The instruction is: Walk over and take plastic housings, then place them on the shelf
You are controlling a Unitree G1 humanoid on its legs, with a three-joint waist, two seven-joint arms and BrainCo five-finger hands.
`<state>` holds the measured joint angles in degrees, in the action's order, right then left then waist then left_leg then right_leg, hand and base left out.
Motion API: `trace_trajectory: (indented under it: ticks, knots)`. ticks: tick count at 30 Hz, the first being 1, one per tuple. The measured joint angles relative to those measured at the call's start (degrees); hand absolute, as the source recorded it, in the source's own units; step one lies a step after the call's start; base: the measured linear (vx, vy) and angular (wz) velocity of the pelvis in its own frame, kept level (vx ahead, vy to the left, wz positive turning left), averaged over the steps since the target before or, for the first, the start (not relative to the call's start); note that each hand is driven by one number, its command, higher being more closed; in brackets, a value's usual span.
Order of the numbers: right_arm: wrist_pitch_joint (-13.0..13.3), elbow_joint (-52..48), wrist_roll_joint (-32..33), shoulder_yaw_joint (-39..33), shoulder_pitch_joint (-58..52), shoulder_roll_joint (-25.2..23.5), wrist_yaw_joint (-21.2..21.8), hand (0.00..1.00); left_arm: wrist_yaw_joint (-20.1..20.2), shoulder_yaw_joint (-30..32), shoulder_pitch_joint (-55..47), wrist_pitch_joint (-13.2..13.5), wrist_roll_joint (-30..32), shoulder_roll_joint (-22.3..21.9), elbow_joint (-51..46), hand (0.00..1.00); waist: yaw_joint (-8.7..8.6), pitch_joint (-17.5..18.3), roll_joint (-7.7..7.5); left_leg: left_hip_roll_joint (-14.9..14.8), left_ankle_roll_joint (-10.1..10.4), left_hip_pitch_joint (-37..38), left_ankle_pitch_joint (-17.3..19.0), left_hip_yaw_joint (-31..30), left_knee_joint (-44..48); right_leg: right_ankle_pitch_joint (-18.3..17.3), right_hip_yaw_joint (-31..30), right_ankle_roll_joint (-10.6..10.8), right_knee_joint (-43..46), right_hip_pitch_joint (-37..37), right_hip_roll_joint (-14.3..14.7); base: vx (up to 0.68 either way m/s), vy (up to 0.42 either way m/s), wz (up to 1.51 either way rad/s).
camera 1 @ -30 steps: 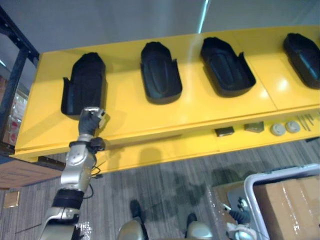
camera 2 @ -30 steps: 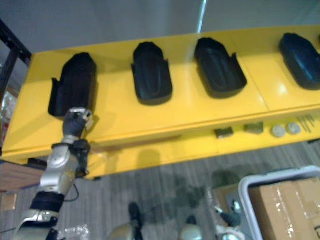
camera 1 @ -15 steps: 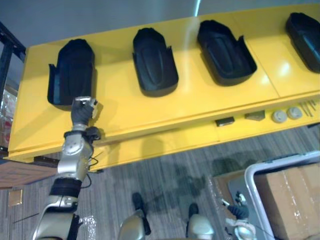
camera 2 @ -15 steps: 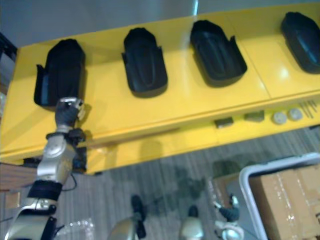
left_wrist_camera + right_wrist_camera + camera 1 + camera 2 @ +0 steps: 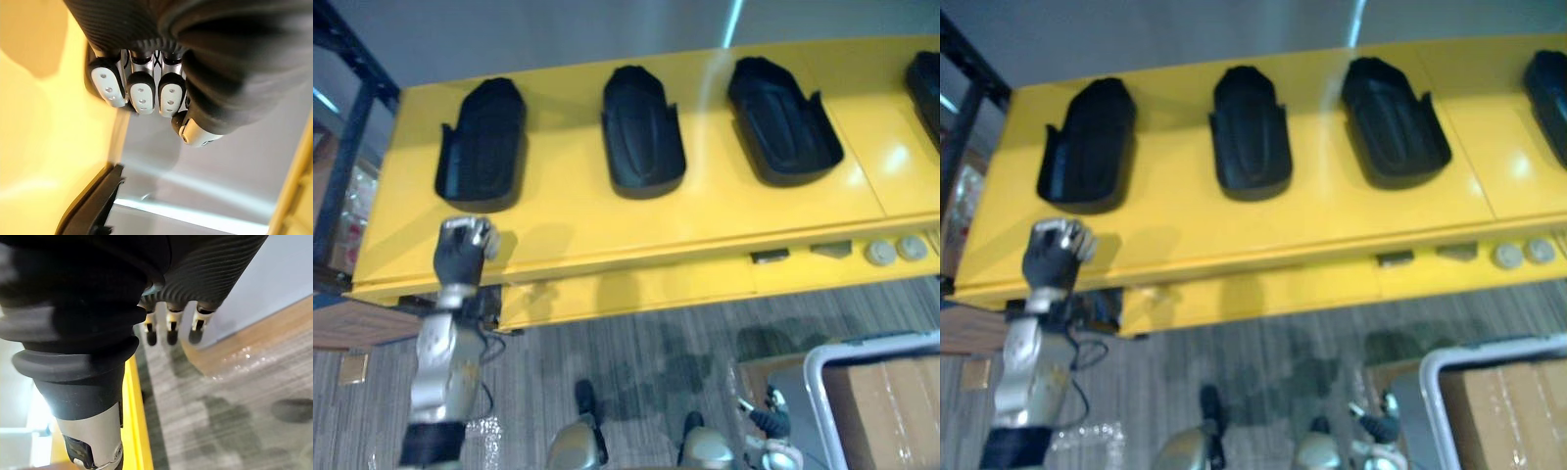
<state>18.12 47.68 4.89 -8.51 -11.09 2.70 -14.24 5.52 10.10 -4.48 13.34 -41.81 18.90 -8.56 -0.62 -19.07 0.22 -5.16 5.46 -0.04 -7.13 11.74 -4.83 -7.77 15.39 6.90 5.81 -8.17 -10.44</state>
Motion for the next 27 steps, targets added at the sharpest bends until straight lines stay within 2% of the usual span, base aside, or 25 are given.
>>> trace_trajectory:
  ticks: [2, 5, 6, 7, 8, 9, 11, 12, 14, 15, 16, 19, 21, 22, 24, 25, 26, 27]
  knots:
    - [0.0, 0.0, -0.1, -0.5, -1.0, -0.3, -0.6, 0.00, -0.2, 2.6, -4.6, 1.5, 0.5, -2.2, -0.5, 0.00, 0.54, 0.7, 0.50, 0.0, 0.0, 0.1, 0.0, -0.8, -0.2, -0.2, 1.7, -0.3, -0.1, -1.1, 0.1, -0.04, -0.020, 0.35]
    - [0.1, 0.1, -0.2, -1.2, -2.0, -0.2, -1.2, 0.00, -1.9, 6.0, -7.5, 5.2, 5.0, -2.6, -0.6, 0.00, 2.34, 2.0, 1.11, 0.1, 0.1, 0.2, -0.3, -2.2, -0.3, -0.5, 2.4, -0.8, -0.4, -2.2, 0.3, -0.08, -0.013, 0.24]
    - [0.4, 0.4, -0.5, -1.4, -2.2, -0.2, -1.7, 0.00, -4.5, 7.6, -8.0, 7.1, 9.3, -2.9, -1.6, 0.00, 3.05, 3.4, 1.35, 0.2, 0.1, 0.0, -0.6, -2.7, -0.3, -0.6, 3.4, -0.9, -0.7, -2.5, 0.4, -0.11, -0.014, 0.18]
    - [0.7, 0.6, -1.1, -1.6, -2.2, -0.2, -2.0, 0.00, -5.7, 8.1, -8.2, 7.8, 10.9, -3.4, -2.6, 0.00, 3.05, 3.9, 1.50, 0.2, 0.1, -0.2, -0.6, -3.1, -0.3, -0.6, 3.6, -0.9, -1.0, -2.7, 0.5, -0.09, -0.012, 0.21]
    - [1.3, 0.4, -1.2, -1.8, -2.3, -0.2, -2.3, 0.00, -8.0, 8.8, -8.6, 8.6, 13.3, -4.4, -4.6, 0.00, 3.04, 4.4, 1.70, 0.5, -0.1, -0.2, -0.8, -3.5, -0.3, -0.6, 4.2, -0.9, -1.3, -3.3, 0.4, -0.10, 0.004, 0.22]
    - [2.3, -2.1, -1.2, -2.4, -2.8, -0.3, -3.4, 0.00, -12.8, 9.8, -9.7, 10.3, 17.6, -6.1, -7.8, 0.00, 3.04, 5.1, 2.32, 0.5, 0.0, -0.3, -1.1, -3.7, -0.3, -0.4, 4.8, -0.6, -1.6, -3.5, 0.4, -0.11, 0.013, 0.17]
    - [3.5, -8.4, -1.3, -2.5, -4.7, -0.3, -5.6, 0.00, -18.5, 10.4, -10.8, 11.2, 22.0, -7.7, -10.1, 0.00, 3.02, 6.8, 3.06, 0.6, -0.3, -1.4, -1.3, -3.9, -0.3, -0.2, 5.0, -0.4, -1.7, -2.8, 0.3, -0.11, 0.023, 0.09]
    - [3.7, -10.5, -1.5, -2.5, -5.2, -0.3, -6.6, 0.00, -20.0, 10.7, -11.3, 11.2, 23.3, -8.3, -10.5, 0.00, 3.02, 7.1, 3.15, 0.6, -0.4, -1.6, -1.4, -3.9, -0.3, 0.0, 5.1, -0.2, -1.8, -2.6, 0.3, -0.09, 0.028, 0.06]
    - [4.6, -20.6, -4.1, -2.8, -6.3, -0.3, -12.0, 0.00, -28.2, 12.3, -13.4, 11.0, 30.1, -11.5, -10.7, 0.00, 3.01, 8.1, 3.63, 0.6, -0.7, -2.2, -1.8, -3.8, -0.3, 0.5, 5.1, 0.1, -2.1, -2.0, 0.3, -0.07, 0.024, 0.00]
    - [4.8, -22.9, -4.8, -3.1, -6.3, -0.3, -13.4, 0.00, -29.9, 12.4, -14.1, 10.8, 31.5, -12.3, -10.7, 0.00, 3.02, 8.2, 3.60, 0.6, -0.8, -2.2, -2.0, -3.8, -0.3, 0.7, 5.1, 0.2, -2.2, -2.0, 0.3, -0.08, 0.019, 0.01]
    - [6.0, -27.9, -7.2, -4.1, -6.2, -0.3, -17.0, 0.00, -33.1, 12.4, -16.0, 10.1, 34.0, -14.1, -9.7, 0.00, 3.06, 8.3, 3.39, 0.6, -0.8, -2.3, -2.1, -3.7, -0.3, 0.8, 5.1, 0.3, -2.3, -1.9, 0.3, -0.07, 0.012, 0.02]
    - [8.5, -36.0, -10.5, -6.3, -6.0, -0.2, -22.5, 0.00, -37.2, 12.3, -18.3, 9.6, 36.1, -15.7, -1.2, 0.00, 3.05, 9.2, 2.50, 0.6, -0.9, -2.9, -2.3, -3.5, -0.3, 1.7, 5.1, 0.6, -2.6, -1.7, 0.4, -0.02, 0.004, 0.01]
    - [10.5, -42.7, -12.8, -9.0, -5.0, 0.3, -27.1, 0.00, -40.6, 13.3, -19.0, 9.2, 35.7, -16.6, 11.6, 0.00, 3.04, 10.0, 1.05, 0.7, -0.8, -3.2, -2.4, -3.4, -0.3, 2.2, 5.1, 1.1, -2.8, -1.6, 0.3, 0.00, 0.000, 0.00]
    - [10.8, -44.2, -13.2, -9.6, -4.7, 0.5, -28.1, 0.00, -40.9, 14.1, -18.9, 9.2, 35.4, -17.1, 14.8, 0.00, 3.04, 10.2, 0.43, 0.7, -0.8, -3.2, -2.4, -3.4, -0.3, 2.2, 5.1, 1.1, -2.9, -1.6, 0.3, 0.00, 0.000, 0.00]
    - [11.6, -49.7, -15.2, -11.9, -2.8, 2.0, -30.9, 0.00, -42.6, 16.8, -18.9, 9.0, 35.0, -17.4, 28.4, 0.00, 2.97, 11.2, -1.88, 0.7, -0.8, -3.5, -2.4, -3.3, -0.3, 2.2, 5.0, 1.0, -2.9, -1.3, 0.3, 0.00, 0.000, 0.00]
    - [12.0, -50.9, -15.6, -12.6, -2.3, 2.6, -31.3, 0.00, -42.7, 17.2, -18.9, 8.9, 34.1, -17.4, 31.2, 0.00, 2.96, 11.4, -2.10, 0.7, -0.8, -3.6, -2.4, -3.3, -0.3, 2.2, 5.0, 1.0, -2.8, -1.1, 0.3, 0.00, 0.000, 0.00]
    - [12.4, -53.6, -17.0, -13.8, -0.8, 4.0, -32.1, 0.00, -42.7, 18.2, -18.7, 8.6, 32.6, -17.8, 35.7, 0.00, 2.92, 12.0, -3.10, 0.7, -0.8, -3.7, -2.5, -3.4, -0.3, 2.2, 5.0, 1.0, -2.7, -0.9, 0.3, 0.00, 0.000, 0.00]
    - [12.7, -56.2, -17.4, -14.3, 0.9, 5.8, -31.8, 0.00, -42.6, 19.3, -18.5, 7.7, 32.6, -18.4, 39.2, 0.00, 2.92, 12.0, -3.13, 0.7, -0.8, -3.7, -2.5, -3.4, -0.3, 2.2, 5.0, 1.0, -2.6, -0.9, 0.3, 0.00, 0.000, 0.00]
